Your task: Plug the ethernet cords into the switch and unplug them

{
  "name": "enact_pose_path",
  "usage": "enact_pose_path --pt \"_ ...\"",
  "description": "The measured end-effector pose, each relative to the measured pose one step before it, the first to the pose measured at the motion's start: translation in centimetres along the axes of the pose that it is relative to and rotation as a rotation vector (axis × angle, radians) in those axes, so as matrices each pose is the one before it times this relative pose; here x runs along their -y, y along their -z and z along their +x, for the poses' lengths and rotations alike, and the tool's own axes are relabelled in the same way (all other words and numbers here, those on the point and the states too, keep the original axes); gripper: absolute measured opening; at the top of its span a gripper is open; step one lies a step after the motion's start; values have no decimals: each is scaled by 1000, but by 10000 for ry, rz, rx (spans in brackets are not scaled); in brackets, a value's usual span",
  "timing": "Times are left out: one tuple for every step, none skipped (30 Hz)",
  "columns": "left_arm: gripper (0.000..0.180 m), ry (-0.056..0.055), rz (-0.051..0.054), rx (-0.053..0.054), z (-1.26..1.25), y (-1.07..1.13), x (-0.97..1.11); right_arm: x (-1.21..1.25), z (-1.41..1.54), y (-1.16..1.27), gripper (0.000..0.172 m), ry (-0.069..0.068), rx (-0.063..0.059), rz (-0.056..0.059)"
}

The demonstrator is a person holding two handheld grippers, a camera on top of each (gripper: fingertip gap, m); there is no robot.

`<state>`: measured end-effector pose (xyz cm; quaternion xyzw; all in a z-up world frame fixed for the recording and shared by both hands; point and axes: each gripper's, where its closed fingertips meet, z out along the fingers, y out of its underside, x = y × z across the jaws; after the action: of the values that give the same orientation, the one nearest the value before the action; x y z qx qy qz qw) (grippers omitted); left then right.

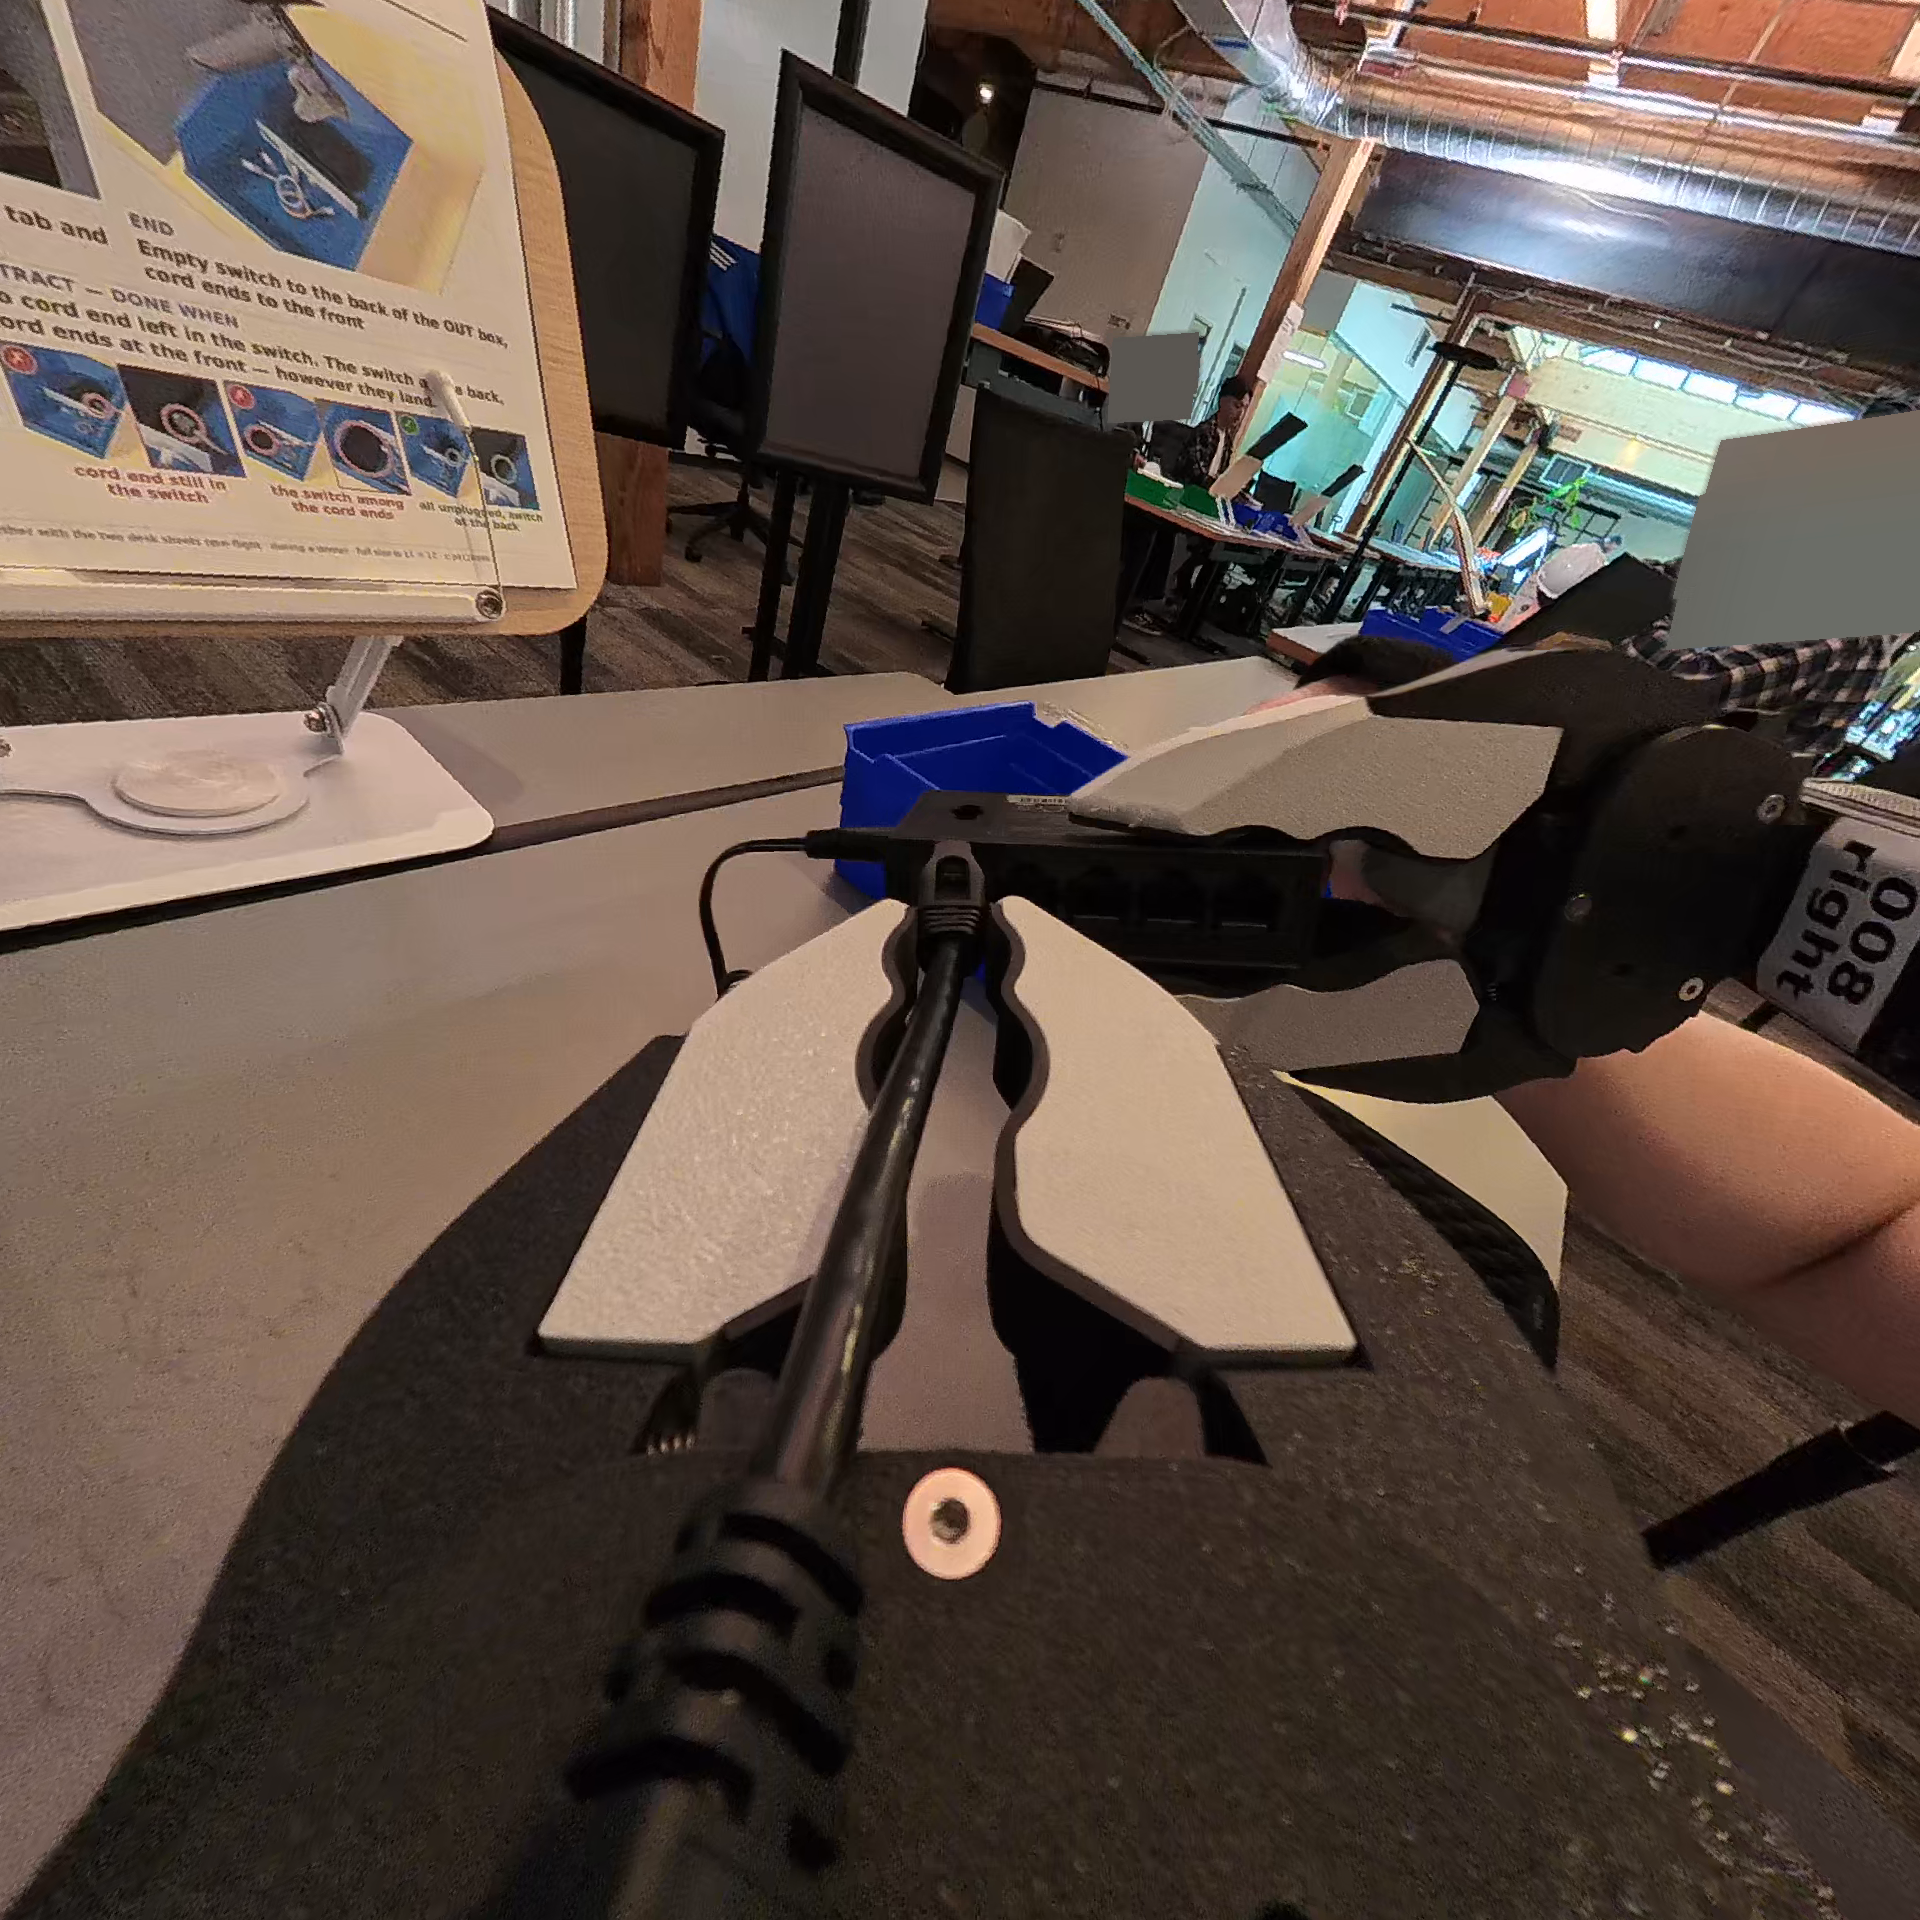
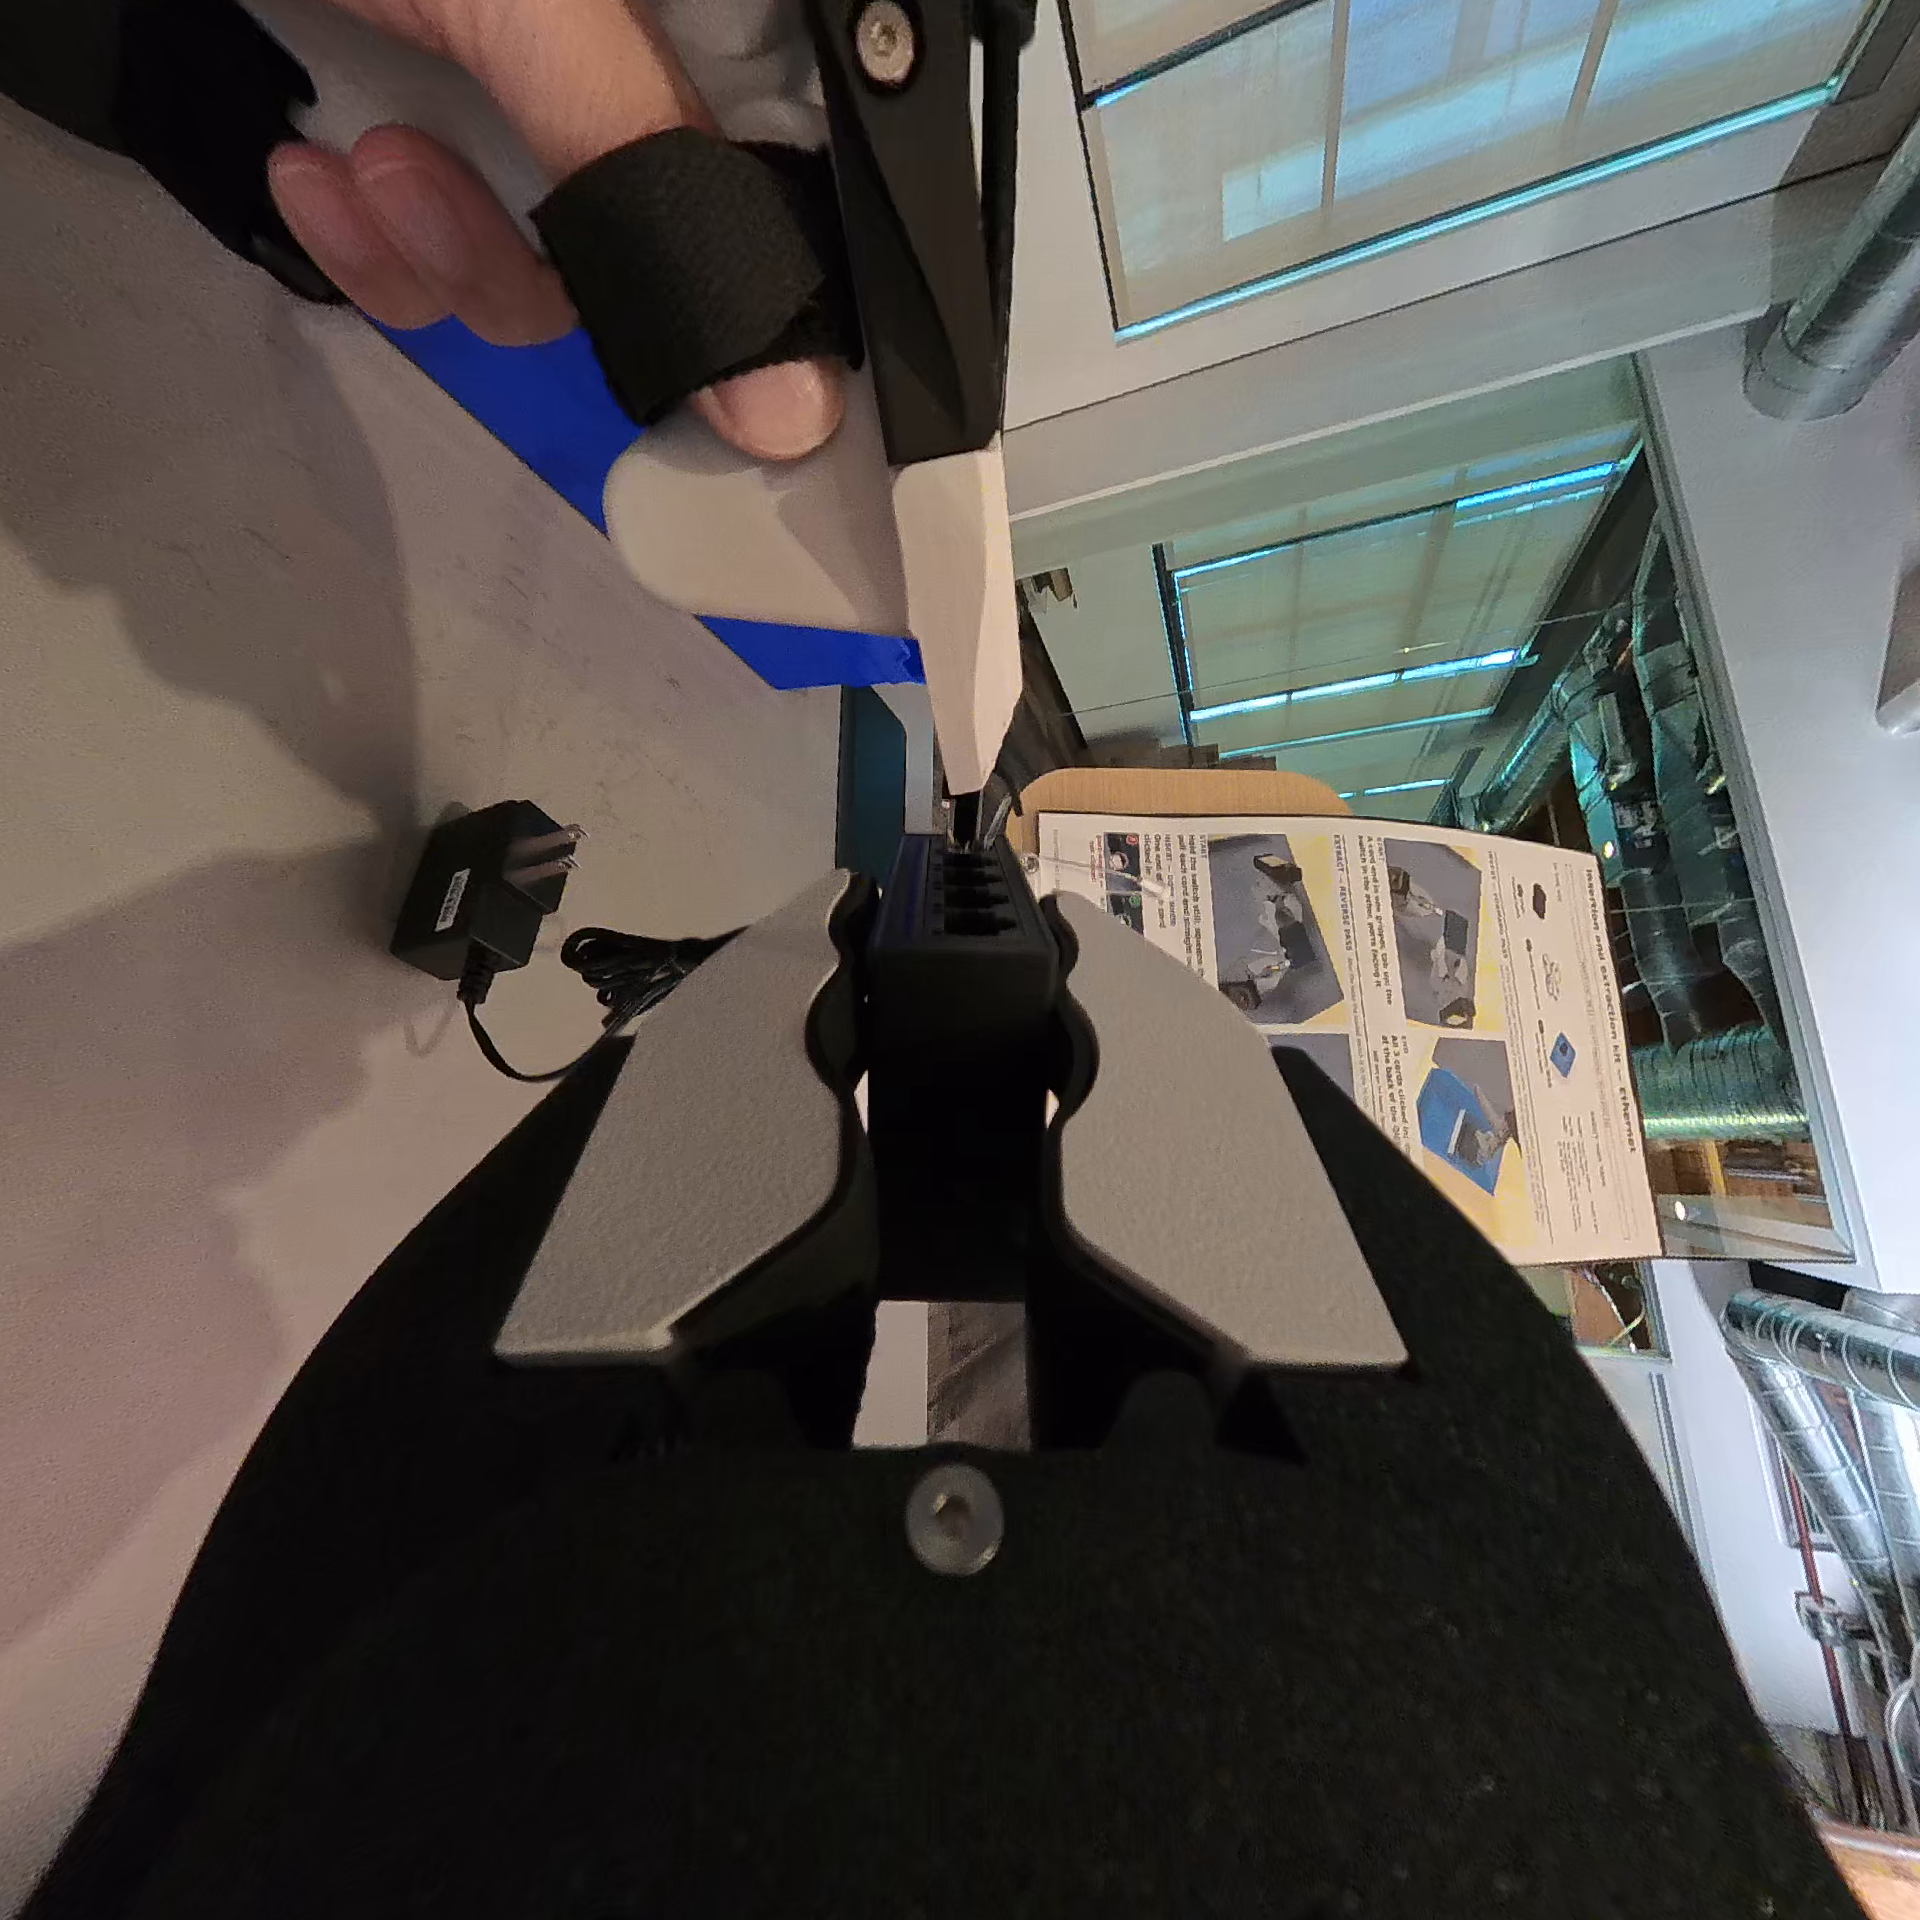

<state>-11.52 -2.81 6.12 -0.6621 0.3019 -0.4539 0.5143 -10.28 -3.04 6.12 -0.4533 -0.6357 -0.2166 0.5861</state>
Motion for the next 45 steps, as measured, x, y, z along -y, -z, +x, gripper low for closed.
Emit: enact_pose_path --pt "11 83 -8 -94 92 22 -15 176 -21 98 29 46 -13 115" --pt "11 72 7 -74 59 24 -7 89 3 71 29 42 19 30" --pt "11 -1 31 6 11 30 32 -38 44 9 29 43 -4 -59" --pt "11 -81 46 74 -15 38 54 -15 43 -19 29 45 -32 -40" --pt "11 -117 43 121 -26 41 71 -65 64 -40 29 19 -42 -49" --pt "11 -125 27 135 -37 40 39 -156 36 -64 29 -35 21 -110" --pt "11 -88 52 92 5 39 85 -61 77 -13 29 -4 -6 -61" --pt "11 -25 58 59 17 35 72 -32 89 10 29 12 -24 -59" --pt "11 -6 27 58 -7 4 45 -20 57 8 29 4 7 -86" --pt "11 -10 16 49 -7 8 34 -87 37 -20 29 7 13 -134" --pt "11 5 37 27 14 6 65 -4 73 19 29 68 -59 -46" --pt "11 -1 28 41 3 18 61 -1 69 16 29 47 -73 -23" --pt "11 -41 14 73 -20 -2 32 -69 35 -26 29 -30 -26 -73" --pt "11 -65 4 75 -12 -2 12 -85 4 -17 29 -45 14 -81" --pt "11 -45 19 51 15 -9 16 -42 36 18 29 -24 0 -34" --pt "11 -23 16 35 14 5 33 -54 22 10 29 -56 13 -40" --pt "11 -24 7 17 31 -2 12 -28 23 28 29 -66 26 -19" --pt "11 -7 12 7 34 16 23 17 8 41 29 -60 16 5" --pt "11 -16 29 14 48 19 59 3 61 34 30 -46 -23 -7" --pt "11 -50 0 23 53 16 32 -2 18 19 30 -41 -1 -17" --pt "11 -64 -6 13 78 -2 21 -35 8 1 30 -10 -2 -42" --pt "11 -40 3 12 80 5 47 -30 4 -12 31 26 -29 -51" --pt "11 -39 -4 22 27 -10 18 -32 -5 -11 31 15 -25 -39" --pt "11 -26 -7 27 1 -10 -11 -25 -28 -14 31 -13 1 -36" --pt "11 -9 -5 18 -20 -23 -28 -39 -50 -21 31 -64 35 -34" --pt "11 14 10 -14 -12 -2 -40 -50 -72 -8 30 -153 70 -25" --pt "11 52 49 -42 35 41 12 36 4 52 30 -101 0 73" --pt "11 40 -11 -16 34 38 -53 -54 -55 40 30 -55 47 32" --pt "11 -21 -44 -3 32 2 -97 -81 -136 25 30 -107 148 -15" --pt "11 -7 8 -19 71 14 -23 53 -32 87 29 -20 34 55" --pt "11 -9 -8 -7 73 45 -17 -12 2 77 29 100 -33 6" --pt "11 -58 -69 5 37 5 -87 -52 -99 63 29 75 63 -79" --pt "11 -53 -53 -8 52 2 -65 2 -58 71 29 155 30 -72" --pt "11 -7 -7 -31 71 38 -29 50 -9 93 29 266 -39 -44" --pt "11 34 -22 -46 61 40 -65 44 -53 90 29 252 17 -51" --pt "11 67 -16 -90 97 60 -90 83 -94 115 29 212 91 -55" --pt "11 131 110 -174 177 128 65 286 48 221 29 233 -54 75" --pt "11 129 160 -237 245 169 136 372 93 291 29 181 -72 155" --pt "11 53 162 -251 254 172 113 297 117 290 29 60 -5 111" --pt "11 96 140 -217 248 168 99 227 119 274 29 48 -1 58" --pt "11 116 71 -157 210 136 38 230 43 234 29 112 -21 59" --pt "11 11 -9 -80 136 78 -57 104 -54 143 29 100 41 -54" --pt "11 -87 4 -57 137 51 -29 182 -37 139 29 161 -17 -15" --pt "11 -101 13 -36 143 49 -16 224 15 156 29 233 -103 40" --pt "11 -84 -34 -1 97 12 -65 70 -50 95 29 156 -16 -37"
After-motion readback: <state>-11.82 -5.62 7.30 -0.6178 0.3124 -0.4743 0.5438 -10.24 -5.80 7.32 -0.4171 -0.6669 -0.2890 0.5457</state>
